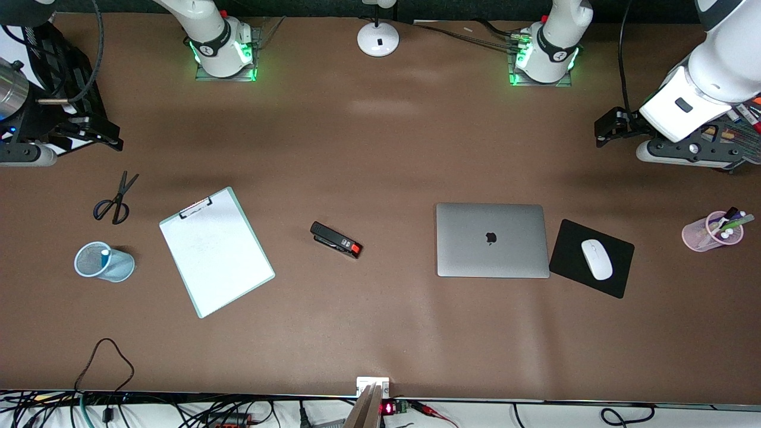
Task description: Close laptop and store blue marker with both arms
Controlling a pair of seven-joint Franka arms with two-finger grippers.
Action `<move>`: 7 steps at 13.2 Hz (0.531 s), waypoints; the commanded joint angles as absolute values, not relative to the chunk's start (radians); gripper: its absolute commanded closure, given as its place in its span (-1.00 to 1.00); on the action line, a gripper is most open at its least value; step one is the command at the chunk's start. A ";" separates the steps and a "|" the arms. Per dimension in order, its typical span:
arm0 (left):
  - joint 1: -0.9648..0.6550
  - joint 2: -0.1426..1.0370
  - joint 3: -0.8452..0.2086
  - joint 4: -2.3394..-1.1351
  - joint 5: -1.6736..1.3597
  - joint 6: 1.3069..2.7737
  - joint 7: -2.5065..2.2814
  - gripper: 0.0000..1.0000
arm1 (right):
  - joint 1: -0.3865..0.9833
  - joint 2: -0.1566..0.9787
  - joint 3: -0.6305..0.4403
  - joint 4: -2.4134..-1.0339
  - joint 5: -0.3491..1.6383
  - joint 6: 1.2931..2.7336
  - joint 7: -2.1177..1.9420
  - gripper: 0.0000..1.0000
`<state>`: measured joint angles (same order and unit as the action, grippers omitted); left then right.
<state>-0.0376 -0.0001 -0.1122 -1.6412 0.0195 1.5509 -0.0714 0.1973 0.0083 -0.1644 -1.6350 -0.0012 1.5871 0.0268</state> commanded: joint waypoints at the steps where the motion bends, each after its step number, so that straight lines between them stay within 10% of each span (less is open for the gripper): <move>1: -0.038 0.017 -0.114 -1.603 0.038 1.523 -0.069 -1.00 | 0.199 -0.058 -0.164 -1.721 0.008 1.641 0.040 -1.00; 7: -0.037 0.017 -0.114 -1.603 0.038 1.523 -0.069 -1.00 | 0.201 -0.014 -0.163 -1.655 0.009 1.640 0.035 -1.00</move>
